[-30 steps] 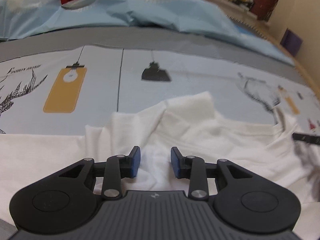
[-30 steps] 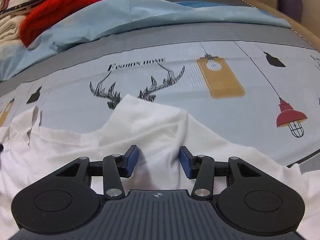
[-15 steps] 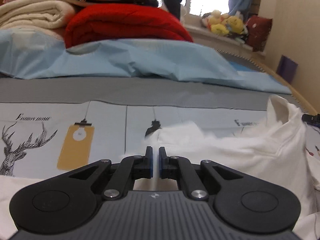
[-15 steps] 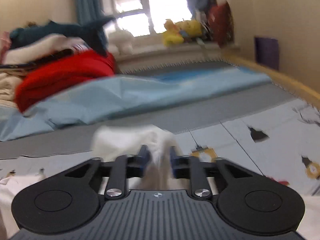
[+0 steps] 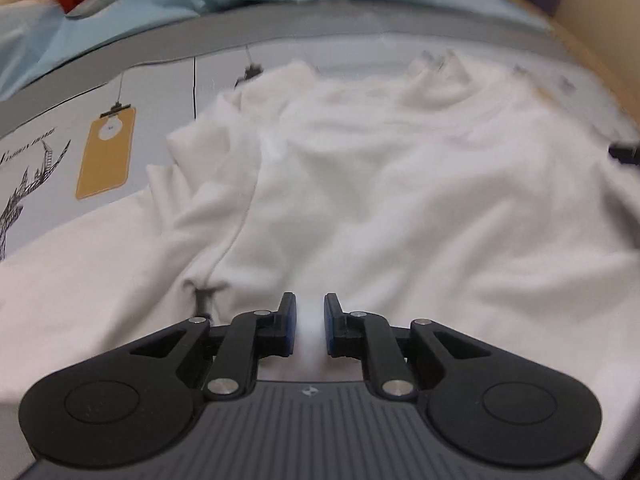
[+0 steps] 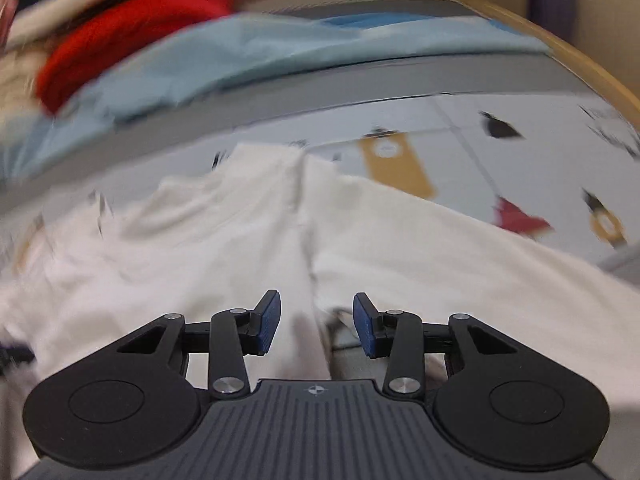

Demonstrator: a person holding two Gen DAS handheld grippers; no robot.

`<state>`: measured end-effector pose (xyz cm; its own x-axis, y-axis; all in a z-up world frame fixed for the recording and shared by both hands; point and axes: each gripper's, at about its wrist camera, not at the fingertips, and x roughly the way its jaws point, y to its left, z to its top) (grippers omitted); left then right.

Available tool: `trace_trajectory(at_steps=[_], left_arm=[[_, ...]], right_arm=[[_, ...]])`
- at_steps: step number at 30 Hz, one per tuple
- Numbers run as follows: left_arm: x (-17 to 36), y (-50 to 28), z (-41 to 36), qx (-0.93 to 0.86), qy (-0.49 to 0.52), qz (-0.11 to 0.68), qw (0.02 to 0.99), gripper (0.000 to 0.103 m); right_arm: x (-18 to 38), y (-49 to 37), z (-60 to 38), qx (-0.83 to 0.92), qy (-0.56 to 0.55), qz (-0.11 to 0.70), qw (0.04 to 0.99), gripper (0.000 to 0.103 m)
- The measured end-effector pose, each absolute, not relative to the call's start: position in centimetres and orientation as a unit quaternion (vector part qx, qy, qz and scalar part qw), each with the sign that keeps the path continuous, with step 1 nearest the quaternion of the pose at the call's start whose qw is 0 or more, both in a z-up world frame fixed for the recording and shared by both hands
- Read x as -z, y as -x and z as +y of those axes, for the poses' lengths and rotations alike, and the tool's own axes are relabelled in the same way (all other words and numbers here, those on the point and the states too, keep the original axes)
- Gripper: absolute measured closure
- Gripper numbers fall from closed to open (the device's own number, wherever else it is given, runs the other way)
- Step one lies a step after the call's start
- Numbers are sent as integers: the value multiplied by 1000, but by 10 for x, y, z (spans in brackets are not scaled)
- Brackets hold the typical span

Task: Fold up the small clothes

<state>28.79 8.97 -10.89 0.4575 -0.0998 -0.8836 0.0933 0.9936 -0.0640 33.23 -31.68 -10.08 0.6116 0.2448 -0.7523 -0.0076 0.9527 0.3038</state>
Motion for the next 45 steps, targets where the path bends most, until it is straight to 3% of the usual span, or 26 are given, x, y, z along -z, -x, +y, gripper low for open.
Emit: trace_trajectory(at_steps=[3, 10, 19, 27, 29, 31, 33, 39, 41, 45], left_arm=[[69, -262, 91, 54, 58, 492, 867, 84], [34, -176, 63, 43, 49, 526, 848, 84], [99, -63, 89, -15, 189, 592, 783, 76], [119, -49, 103, -41, 244, 604, 758, 74], [123, -50, 96, -31, 227, 614, 755, 74], [124, -50, 89, -22, 206, 613, 762, 75], [122, -49, 84, -16, 185, 611, 769, 97], [62, -22, 114, -32, 199, 501, 842, 98], [51, -9, 121, -39, 186, 481, 856, 98], [77, -3, 123, -48, 169, 543, 821, 98]], right_arm=[[68, -301, -339, -63, -154, 410, 897, 61], [43, -217, -367, -88, -151, 404, 898, 68], [109, -161, -374, -55, -115, 539, 833, 64], [149, -148, -365, -26, -135, 578, 805, 61], [148, -142, -359, -26, -127, 570, 811, 69], [144, -138, -357, -44, -133, 563, 815, 95], [131, -133, -359, -53, -143, 540, 828, 95], [60, -95, -399, -106, -294, 410, 857, 96], [62, -83, -398, -98, -269, 440, 851, 96], [105, -73, -384, -56, -201, 562, 800, 97]])
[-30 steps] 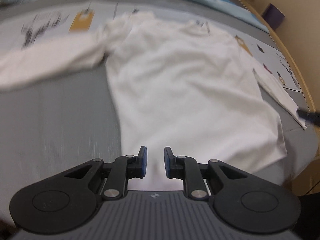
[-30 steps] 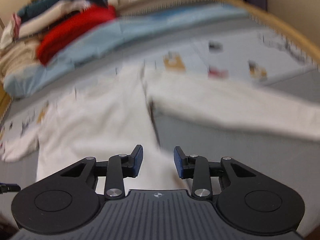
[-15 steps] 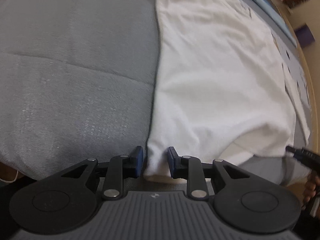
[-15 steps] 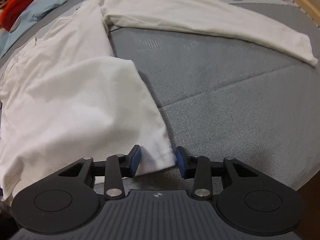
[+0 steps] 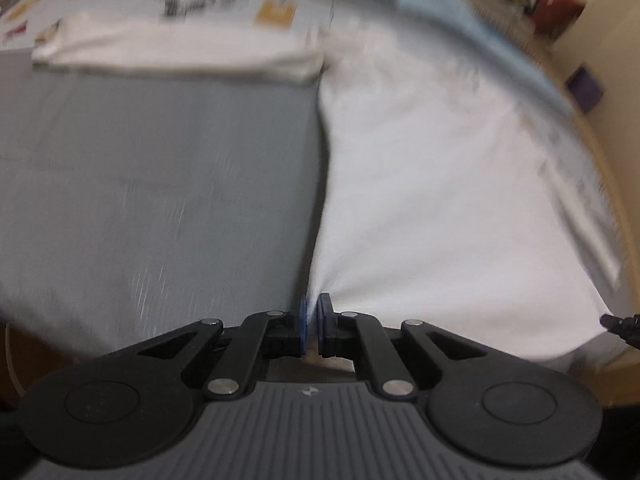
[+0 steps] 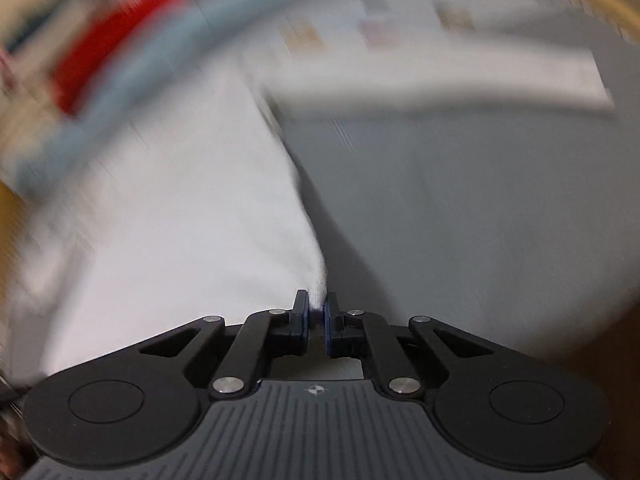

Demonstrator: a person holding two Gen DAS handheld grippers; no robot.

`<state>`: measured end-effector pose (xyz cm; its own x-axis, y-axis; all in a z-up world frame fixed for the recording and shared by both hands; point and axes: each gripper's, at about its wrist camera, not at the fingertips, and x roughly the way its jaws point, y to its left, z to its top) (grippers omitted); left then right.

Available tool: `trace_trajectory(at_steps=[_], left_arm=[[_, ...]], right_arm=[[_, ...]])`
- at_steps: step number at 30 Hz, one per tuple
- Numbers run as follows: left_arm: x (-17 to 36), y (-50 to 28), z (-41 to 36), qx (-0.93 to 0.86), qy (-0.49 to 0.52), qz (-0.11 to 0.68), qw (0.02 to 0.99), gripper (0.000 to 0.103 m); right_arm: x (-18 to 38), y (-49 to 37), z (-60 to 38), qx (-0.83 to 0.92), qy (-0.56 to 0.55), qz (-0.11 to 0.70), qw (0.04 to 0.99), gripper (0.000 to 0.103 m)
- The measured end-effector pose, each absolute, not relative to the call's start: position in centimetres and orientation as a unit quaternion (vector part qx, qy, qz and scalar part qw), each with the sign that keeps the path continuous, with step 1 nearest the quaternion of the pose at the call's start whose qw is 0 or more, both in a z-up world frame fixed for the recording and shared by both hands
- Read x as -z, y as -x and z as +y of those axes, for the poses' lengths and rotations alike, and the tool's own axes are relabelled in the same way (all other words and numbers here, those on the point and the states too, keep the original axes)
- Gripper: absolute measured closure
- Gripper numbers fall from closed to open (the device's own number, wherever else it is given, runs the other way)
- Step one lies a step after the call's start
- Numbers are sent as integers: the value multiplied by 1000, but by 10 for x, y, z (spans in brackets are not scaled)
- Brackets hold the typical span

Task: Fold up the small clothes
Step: 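Pull the hem with both tools to straighten the shirt body, then open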

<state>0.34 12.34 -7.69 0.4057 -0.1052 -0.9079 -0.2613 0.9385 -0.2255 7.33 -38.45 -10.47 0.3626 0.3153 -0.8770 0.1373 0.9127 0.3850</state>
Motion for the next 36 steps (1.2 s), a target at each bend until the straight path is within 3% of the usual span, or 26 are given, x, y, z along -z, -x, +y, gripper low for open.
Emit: trace_trajectory(at_steps=[4, 9, 12, 15, 20, 23, 26, 28, 30, 36], left_arm=[[70, 1, 117, -42, 151, 532, 832, 98], [105, -7, 97, -8, 111, 623, 774, 97], [98, -5, 87, -16, 73, 612, 788, 97], [90, -6, 87, -24, 68, 581, 811, 97], [82, -13, 70, 16, 73, 550, 832, 96], [111, -17, 54, 13, 31, 609, 793, 93], [122, -16, 53, -10, 11, 629, 777, 89], [110, -18, 57, 0, 40, 604, 796, 82], [105, -19, 61, 1, 64, 591, 804, 66], [127, -27, 62, 1, 65, 621, 781, 66]], right_arm=[[99, -64, -375, -60, -172, 564, 806, 97], [118, -70, -377, 7, -109, 594, 797, 96], [102, -68, -384, 29, -118, 559, 820, 94], [88, -64, -385, 26, -113, 521, 845, 81], [99, -72, -364, -50, -115, 541, 832, 79], [131, -70, -350, -33, -46, 610, 791, 78], [121, -68, -352, -30, -56, 584, 809, 77], [115, -69, -354, -19, -57, 565, 823, 63], [116, -70, -357, 0, -46, 566, 823, 53], [134, -71, -353, 15, -34, 591, 806, 48]])
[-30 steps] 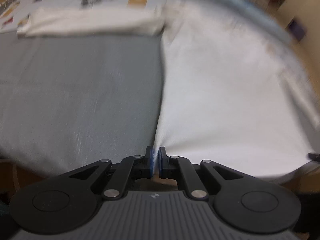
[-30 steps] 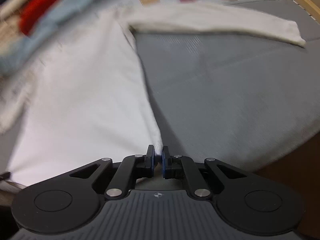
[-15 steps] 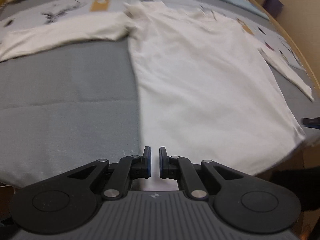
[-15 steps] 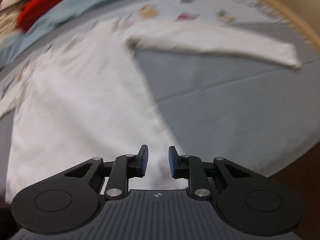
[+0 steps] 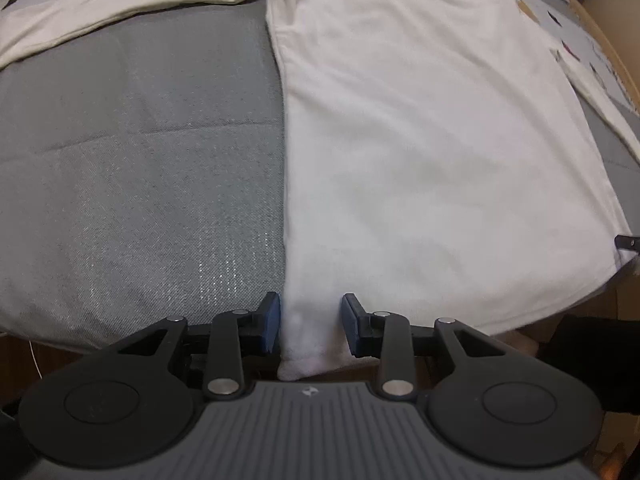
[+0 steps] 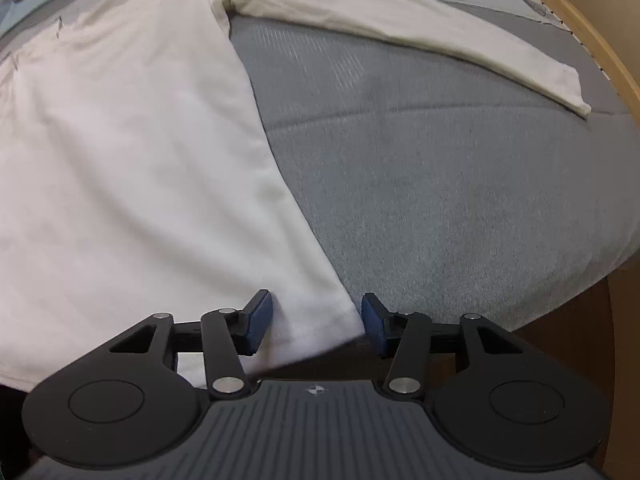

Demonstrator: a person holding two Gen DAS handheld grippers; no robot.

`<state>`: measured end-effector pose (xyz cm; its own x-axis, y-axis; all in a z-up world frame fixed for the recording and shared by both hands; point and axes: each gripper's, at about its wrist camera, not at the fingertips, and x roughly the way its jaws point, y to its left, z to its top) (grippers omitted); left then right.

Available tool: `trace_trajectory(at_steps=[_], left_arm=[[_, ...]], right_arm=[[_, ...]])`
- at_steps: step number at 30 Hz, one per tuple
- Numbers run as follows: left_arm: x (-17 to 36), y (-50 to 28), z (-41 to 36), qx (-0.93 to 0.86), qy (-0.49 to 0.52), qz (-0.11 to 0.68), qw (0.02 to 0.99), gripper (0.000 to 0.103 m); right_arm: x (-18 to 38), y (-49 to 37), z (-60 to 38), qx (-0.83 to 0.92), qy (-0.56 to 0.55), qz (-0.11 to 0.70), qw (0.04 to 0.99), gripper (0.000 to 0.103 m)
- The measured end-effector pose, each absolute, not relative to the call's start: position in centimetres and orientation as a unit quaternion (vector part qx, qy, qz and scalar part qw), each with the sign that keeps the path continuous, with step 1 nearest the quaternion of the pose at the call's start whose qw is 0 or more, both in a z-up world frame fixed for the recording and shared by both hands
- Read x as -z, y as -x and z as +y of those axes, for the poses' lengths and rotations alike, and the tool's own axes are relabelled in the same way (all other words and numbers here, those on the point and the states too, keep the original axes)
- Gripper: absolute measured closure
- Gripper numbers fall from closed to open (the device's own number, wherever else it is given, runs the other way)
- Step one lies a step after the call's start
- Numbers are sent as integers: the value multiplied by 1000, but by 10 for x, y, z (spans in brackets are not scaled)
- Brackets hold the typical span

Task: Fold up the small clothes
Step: 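Pull the hem with both tools to straighten the shirt body, then open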

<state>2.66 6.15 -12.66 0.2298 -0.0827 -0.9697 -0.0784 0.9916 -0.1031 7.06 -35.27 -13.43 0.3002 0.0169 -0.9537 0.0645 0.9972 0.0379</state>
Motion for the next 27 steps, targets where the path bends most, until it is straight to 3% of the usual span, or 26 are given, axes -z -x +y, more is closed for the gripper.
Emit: trace_trajectory(at_steps=[1, 3, 5, 7, 8, 16, 19, 23, 27], left_arm=[[126, -27, 58, 5, 54, 618, 784, 67], [126, -24, 56, 16, 41, 614, 788, 95], [126, -24, 54, 23, 37, 609, 792, 97], [122, -23, 56, 25, 36, 602, 797, 97], [119, -22, 59, 25, 38, 598, 800, 97], [120, -18, 70, -24, 11, 619, 785, 100], [109, -20, 74, -17, 34, 592, 805, 98], [97, -20, 68, 14, 51, 558, 828, 96], [125, -24, 53, 30, 13, 613, 790, 95]], right_arm=[[134, -70, -353, 14, -36, 591, 806, 48], [135, -70, -354, 13, -43, 593, 804, 50], [136, -71, -354, 6, -60, 595, 801, 58], [134, -70, -354, -7, -76, 596, 799, 87], [135, -71, -355, -15, -84, 597, 798, 91], [132, -69, -345, -30, -70, 613, 787, 88], [118, -67, -348, -1, -61, 581, 812, 82], [100, -67, -345, -23, -67, 530, 845, 82], [125, -69, -328, -56, -44, 589, 805, 67]])
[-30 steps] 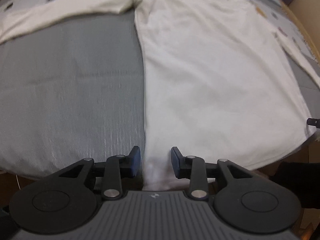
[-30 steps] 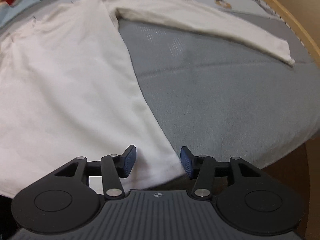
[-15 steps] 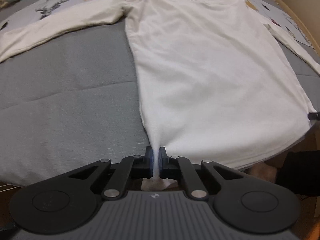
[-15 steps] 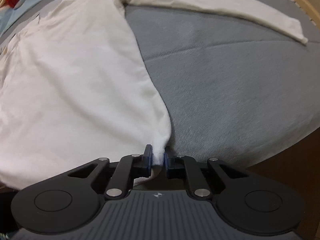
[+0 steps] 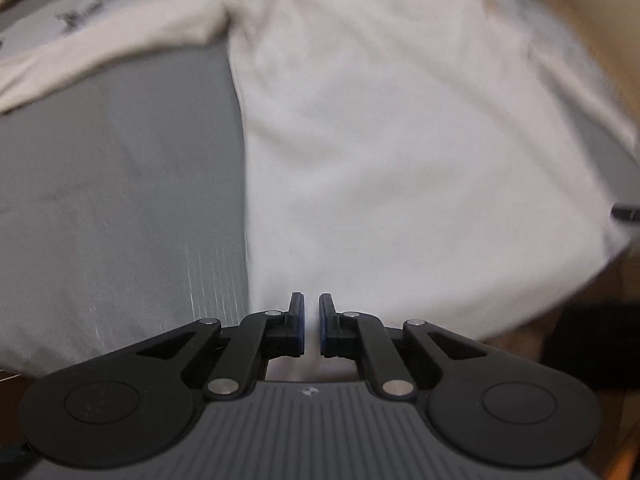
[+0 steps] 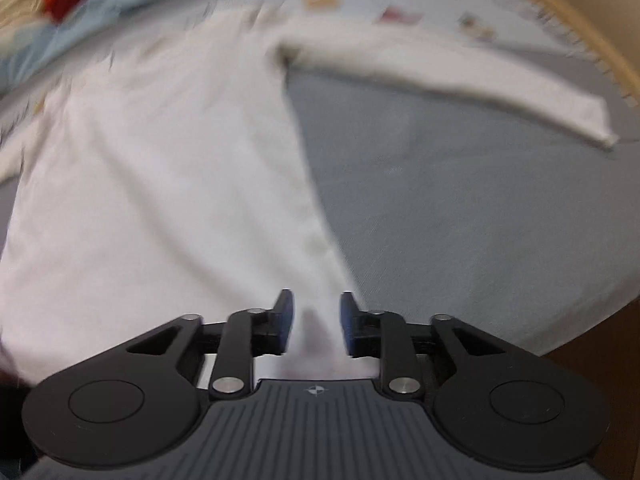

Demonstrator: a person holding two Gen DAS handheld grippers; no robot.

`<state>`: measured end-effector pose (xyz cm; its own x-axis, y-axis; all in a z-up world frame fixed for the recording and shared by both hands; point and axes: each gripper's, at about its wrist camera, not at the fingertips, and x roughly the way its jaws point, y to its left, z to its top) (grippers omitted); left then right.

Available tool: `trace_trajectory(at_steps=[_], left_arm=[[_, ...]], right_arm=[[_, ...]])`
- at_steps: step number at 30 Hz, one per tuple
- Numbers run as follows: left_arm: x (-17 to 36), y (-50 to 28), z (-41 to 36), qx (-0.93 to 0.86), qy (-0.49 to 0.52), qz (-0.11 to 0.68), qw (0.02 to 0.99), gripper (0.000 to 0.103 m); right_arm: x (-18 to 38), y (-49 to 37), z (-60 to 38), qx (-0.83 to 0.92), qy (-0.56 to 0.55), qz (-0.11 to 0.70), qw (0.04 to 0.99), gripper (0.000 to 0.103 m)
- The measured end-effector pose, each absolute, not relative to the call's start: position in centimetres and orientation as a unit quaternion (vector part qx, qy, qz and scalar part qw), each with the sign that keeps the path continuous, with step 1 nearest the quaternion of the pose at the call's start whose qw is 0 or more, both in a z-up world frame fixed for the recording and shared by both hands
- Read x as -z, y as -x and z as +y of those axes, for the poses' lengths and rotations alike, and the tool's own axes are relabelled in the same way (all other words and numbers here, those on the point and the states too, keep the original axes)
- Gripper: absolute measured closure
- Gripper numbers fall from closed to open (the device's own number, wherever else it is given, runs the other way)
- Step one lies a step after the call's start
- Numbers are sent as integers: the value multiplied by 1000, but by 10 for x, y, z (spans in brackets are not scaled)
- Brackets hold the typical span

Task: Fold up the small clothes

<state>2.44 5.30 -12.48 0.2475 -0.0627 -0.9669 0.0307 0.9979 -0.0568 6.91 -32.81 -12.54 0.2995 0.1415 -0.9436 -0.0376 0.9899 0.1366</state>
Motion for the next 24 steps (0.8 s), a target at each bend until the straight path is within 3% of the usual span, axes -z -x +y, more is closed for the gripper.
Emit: trace_trajectory(at_steps=[3, 6, 10, 13, 15, 18, 21, 24], left_arm=[[126, -22, 46, 30, -21, 616, 787, 93], [113, -19, 49, 34, -7, 589, 807, 83], [118, -22, 50, 23, -10, 600, 800, 80], [105, -22, 53, 1, -16, 571, 821, 78], [89, -22, 57, -6, -8, 531, 847, 61], [65, -19, 57, -14, -7, 471, 882, 52], [52, -18, 51, -16, -19, 431, 902, 42], [42, -17, 43, -17, -25, 398, 917, 38]], right_arm=[[127, -65, -316, -64, 3, 586, 808, 65], [123, -63, -313, -84, -7, 578, 812, 64], [121, -64, -313, -64, 1, 564, 823, 64], [89, -64, -319, -58, -23, 475, 878, 64], [62, -60, -320, -61, -32, 399, 914, 63], [29, -56, -319, -60, -18, 310, 949, 57], [6, -60, -317, -64, -25, 262, 963, 55], [-14, -66, -316, -65, -27, 229, 971, 52]])
